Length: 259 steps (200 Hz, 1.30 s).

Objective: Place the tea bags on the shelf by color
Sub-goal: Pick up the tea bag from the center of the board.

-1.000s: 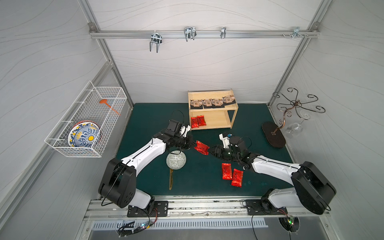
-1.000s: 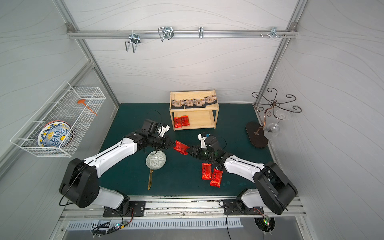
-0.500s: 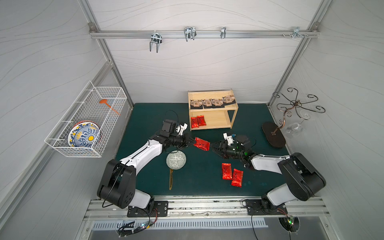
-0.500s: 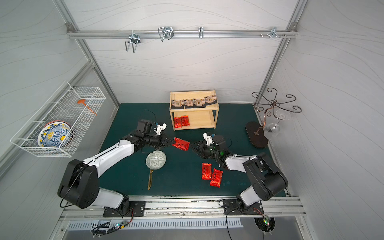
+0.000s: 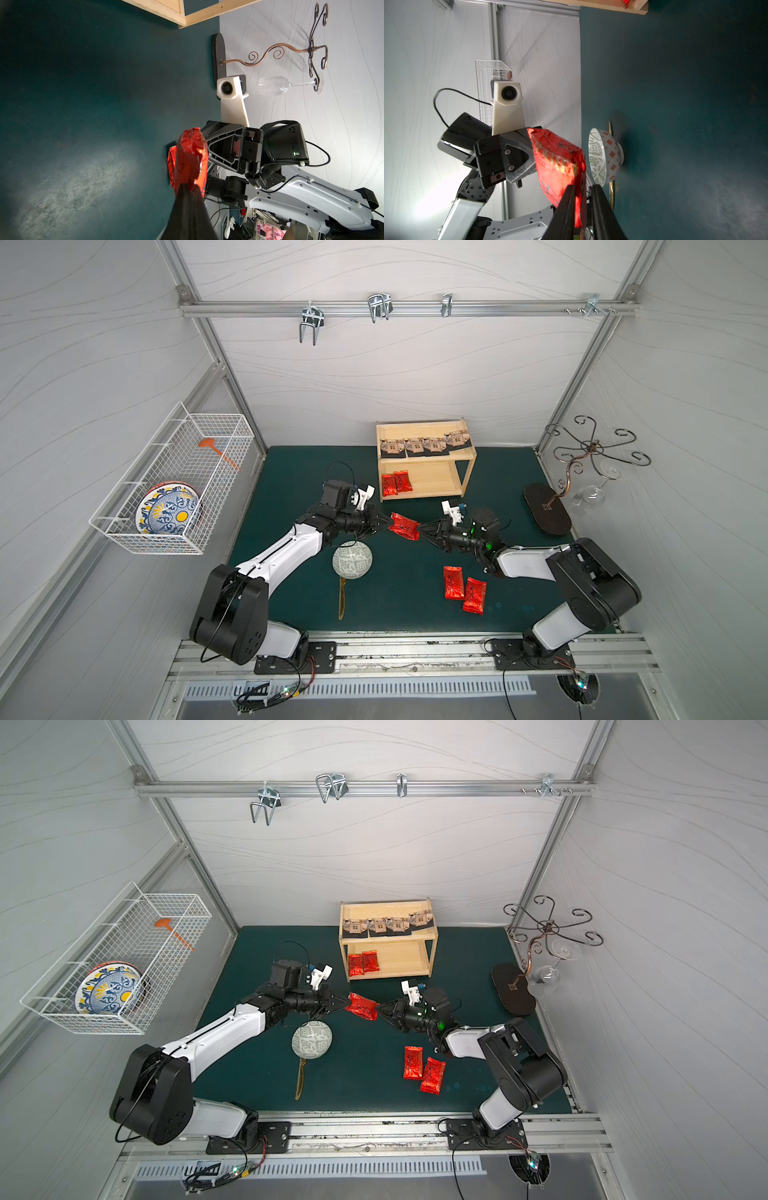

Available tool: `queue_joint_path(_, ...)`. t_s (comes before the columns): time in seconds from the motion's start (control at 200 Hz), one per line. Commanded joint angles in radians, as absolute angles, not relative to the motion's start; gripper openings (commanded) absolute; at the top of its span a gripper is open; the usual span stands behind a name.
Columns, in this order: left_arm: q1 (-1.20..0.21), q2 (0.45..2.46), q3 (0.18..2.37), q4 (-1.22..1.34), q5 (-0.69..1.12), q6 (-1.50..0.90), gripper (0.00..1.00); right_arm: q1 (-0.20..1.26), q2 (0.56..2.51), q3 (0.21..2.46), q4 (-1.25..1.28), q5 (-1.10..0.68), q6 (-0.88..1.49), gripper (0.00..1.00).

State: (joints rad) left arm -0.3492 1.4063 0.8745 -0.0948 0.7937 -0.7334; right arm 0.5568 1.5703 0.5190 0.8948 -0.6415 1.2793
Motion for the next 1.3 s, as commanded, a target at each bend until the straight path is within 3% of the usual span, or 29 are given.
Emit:
queue_joint_path(0.0, -0.347, 1.387, 0.876, -0.046, 0.803, -0.730, 0.00, 0.563, 1.568, 0.505, 0.952, -0.655, 1.298, 0.09)
queue_joint_path(0.08, -0.347, 1.388, 0.877, -0.048, 0.799, -0.729, 0.00, 0.561, 1.561, 0.500, 0.954, -0.655, 1.304, 0.00)
queue_joint_path(0.6, -0.347, 1.407, 0.918, -0.121, 0.770, -0.702, 0.00, 0.548, 1.502, 0.514, 0.799, -0.609, 1.281, 0.00)
queue_joint_path(0.775, -0.347, 1.411, 0.937, -0.158, 0.751, -0.694, 0.35, 0.539, 1.490, 0.515, 0.759, -0.582, 1.279, 0.00)
queue_joint_path(0.905, -0.347, 1.401, 0.953, -0.203, 0.721, -0.676, 0.53, 0.517, 1.487, 0.519, 0.720, -0.547, 1.282, 0.00)
queue_joint_path(1.075, -0.347, 1.373, 0.996, -0.341, 0.616, -0.613, 0.59, 0.495, 1.459, 0.543, 0.599, -0.398, 1.297, 0.00)
queue_joint_path(1.29, -0.347, 1.316, 0.993, -0.460, 0.488, -0.556, 0.59, 0.511, 1.452, 0.647, 0.400, -0.036, 1.323, 0.00)
